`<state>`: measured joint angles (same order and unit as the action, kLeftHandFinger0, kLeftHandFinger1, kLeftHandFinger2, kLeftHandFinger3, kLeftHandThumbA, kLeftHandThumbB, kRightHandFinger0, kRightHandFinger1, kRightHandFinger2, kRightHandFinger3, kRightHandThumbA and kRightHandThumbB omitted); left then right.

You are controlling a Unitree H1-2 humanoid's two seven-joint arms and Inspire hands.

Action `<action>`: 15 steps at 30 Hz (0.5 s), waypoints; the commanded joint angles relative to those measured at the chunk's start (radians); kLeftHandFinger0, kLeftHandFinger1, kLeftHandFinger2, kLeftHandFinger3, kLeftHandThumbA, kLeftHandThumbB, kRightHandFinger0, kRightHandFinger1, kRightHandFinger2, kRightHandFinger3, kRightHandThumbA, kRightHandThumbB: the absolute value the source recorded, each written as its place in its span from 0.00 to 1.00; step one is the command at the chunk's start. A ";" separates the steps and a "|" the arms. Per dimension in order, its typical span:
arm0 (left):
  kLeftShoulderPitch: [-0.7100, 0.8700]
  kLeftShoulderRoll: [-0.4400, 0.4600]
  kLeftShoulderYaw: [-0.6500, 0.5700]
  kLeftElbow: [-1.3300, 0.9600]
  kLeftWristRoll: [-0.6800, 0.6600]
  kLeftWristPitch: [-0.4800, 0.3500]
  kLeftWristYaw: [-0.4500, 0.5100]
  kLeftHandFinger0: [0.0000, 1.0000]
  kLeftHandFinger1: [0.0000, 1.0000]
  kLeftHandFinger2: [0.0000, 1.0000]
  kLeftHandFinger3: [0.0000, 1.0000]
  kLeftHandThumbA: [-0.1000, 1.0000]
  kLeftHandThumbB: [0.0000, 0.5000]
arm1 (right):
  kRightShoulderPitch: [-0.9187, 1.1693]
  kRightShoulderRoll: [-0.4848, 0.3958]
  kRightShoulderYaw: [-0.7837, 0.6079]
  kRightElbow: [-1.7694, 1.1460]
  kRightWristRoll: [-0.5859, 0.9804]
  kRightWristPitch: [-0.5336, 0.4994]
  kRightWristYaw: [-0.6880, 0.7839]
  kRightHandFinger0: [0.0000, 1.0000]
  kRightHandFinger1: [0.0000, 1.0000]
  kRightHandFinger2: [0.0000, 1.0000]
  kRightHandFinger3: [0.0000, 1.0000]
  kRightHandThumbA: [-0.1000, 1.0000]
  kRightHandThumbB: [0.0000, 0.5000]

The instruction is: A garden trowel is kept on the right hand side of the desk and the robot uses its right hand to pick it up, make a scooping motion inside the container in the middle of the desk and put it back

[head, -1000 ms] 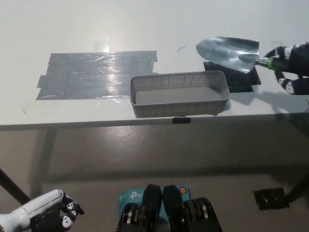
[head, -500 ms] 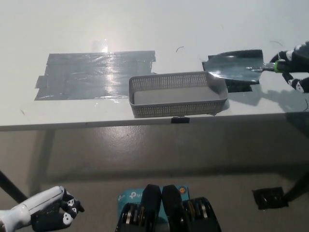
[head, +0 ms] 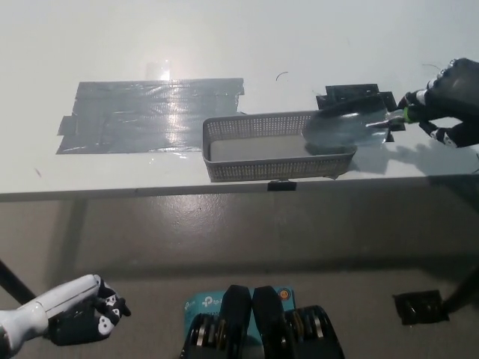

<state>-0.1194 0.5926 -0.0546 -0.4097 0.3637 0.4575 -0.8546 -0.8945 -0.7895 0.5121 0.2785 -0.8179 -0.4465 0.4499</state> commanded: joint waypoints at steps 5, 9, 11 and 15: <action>-0.016 -0.002 0.028 -0.033 0.026 0.013 -0.033 0.80 0.63 0.65 0.64 1.00 0.91 | -0.060 -0.068 0.008 -0.003 -0.067 -0.024 -0.027 0.00 0.02 0.36 0.08 0.00 0.00; -0.013 -0.007 0.024 -0.037 0.043 0.013 -0.041 0.80 0.64 0.66 0.66 1.00 0.93 | -0.087 -0.049 0.015 0.023 -0.099 -0.023 0.018 0.00 0.03 0.37 0.06 0.00 0.00; -0.011 -0.011 0.027 -0.038 0.041 0.013 -0.045 0.80 0.63 0.65 0.64 1.00 0.94 | -0.099 -0.030 0.013 0.018 -0.109 -0.012 0.054 0.00 0.00 0.35 0.14 0.00 0.00; -0.017 -0.014 0.023 -0.045 0.048 0.013 -0.060 0.76 0.63 0.66 0.66 1.00 0.94 | -0.132 0.016 0.016 0.045 -0.117 0.002 0.060 0.00 0.02 0.26 0.21 0.00 0.00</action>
<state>-0.1183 0.5723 -0.0412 -0.4216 0.3937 0.4575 -0.8885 -0.9363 -0.7826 0.5362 0.3167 -0.9005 -0.4527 0.4740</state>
